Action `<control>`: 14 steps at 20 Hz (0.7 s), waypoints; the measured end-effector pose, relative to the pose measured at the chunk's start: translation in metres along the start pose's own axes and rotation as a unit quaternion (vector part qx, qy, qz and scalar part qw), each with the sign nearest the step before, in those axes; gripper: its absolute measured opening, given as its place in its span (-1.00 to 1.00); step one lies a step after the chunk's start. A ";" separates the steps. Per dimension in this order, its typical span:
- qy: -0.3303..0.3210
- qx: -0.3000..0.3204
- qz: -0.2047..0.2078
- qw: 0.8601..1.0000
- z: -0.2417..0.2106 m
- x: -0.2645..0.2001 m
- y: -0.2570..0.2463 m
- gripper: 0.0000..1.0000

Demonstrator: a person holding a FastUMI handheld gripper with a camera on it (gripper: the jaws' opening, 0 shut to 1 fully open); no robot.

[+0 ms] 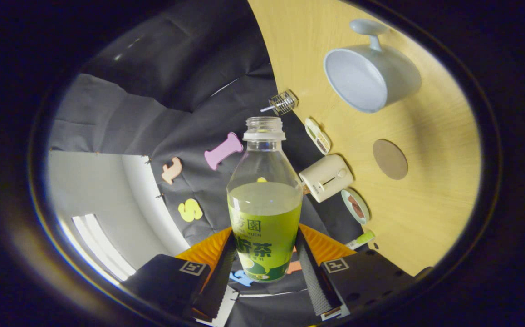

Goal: Take the bottle from table, then pour the juice into the cup, finally place the bottle on the coaster

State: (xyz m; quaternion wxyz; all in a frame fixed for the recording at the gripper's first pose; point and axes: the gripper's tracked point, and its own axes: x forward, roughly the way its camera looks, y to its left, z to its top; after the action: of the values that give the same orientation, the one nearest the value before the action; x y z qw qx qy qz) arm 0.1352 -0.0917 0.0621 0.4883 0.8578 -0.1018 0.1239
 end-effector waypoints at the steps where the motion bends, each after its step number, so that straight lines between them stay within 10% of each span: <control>1: 0.004 -0.023 -0.011 1.000 -0.001 -0.001 -0.005 0.57; 6: 0.037 -0.178 -0.047 0.982 -0.014 -0.015 -0.017 0.57; 14: 0.061 -0.419 -0.113 0.899 -0.011 -0.036 -0.030 0.57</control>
State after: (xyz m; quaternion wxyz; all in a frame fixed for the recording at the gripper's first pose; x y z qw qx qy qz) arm 0.1086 -0.0651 0.0316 0.8183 0.5707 -0.0169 0.0663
